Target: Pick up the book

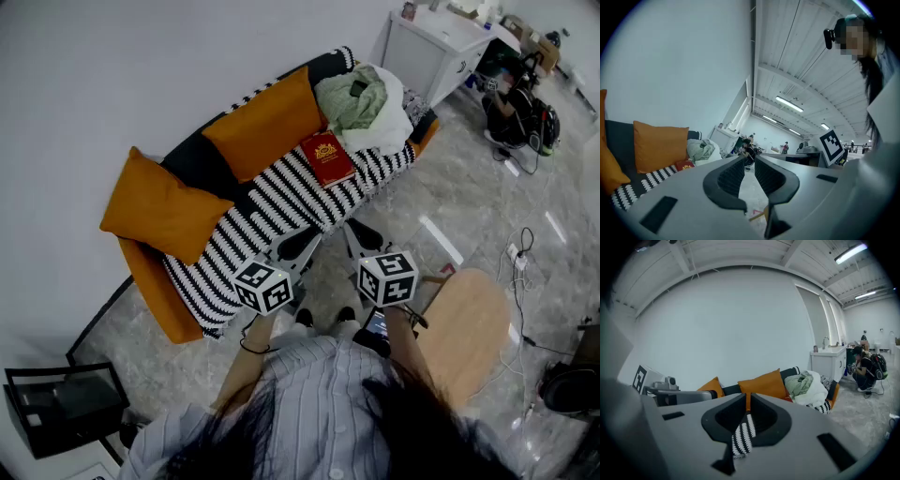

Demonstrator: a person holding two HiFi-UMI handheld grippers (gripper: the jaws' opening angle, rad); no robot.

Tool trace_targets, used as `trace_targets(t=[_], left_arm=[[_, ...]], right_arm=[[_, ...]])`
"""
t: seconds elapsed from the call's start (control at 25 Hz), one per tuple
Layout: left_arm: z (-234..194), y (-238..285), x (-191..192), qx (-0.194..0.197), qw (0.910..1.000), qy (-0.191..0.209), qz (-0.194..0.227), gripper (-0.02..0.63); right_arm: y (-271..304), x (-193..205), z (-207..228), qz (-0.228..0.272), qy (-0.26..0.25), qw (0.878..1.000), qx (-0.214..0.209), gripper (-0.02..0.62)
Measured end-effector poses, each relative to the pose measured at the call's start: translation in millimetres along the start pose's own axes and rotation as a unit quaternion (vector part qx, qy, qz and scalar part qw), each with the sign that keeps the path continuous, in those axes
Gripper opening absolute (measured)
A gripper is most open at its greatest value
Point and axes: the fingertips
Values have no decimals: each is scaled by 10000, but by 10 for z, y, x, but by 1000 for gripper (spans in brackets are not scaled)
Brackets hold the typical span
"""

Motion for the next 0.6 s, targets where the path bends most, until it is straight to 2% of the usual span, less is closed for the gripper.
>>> trace_targets(t=[0.6], left_arm=[[256,311,144,-12,9999,107,-132,57]], right_arm=[[-221,-25,374,193,164,9996,-82,43]])
Point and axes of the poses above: the fingertips, and each gripper's own axes: y forward along the fingers, z to its right, x out of its underside, and after that the axes turned 3 degrees about -x, right-handed
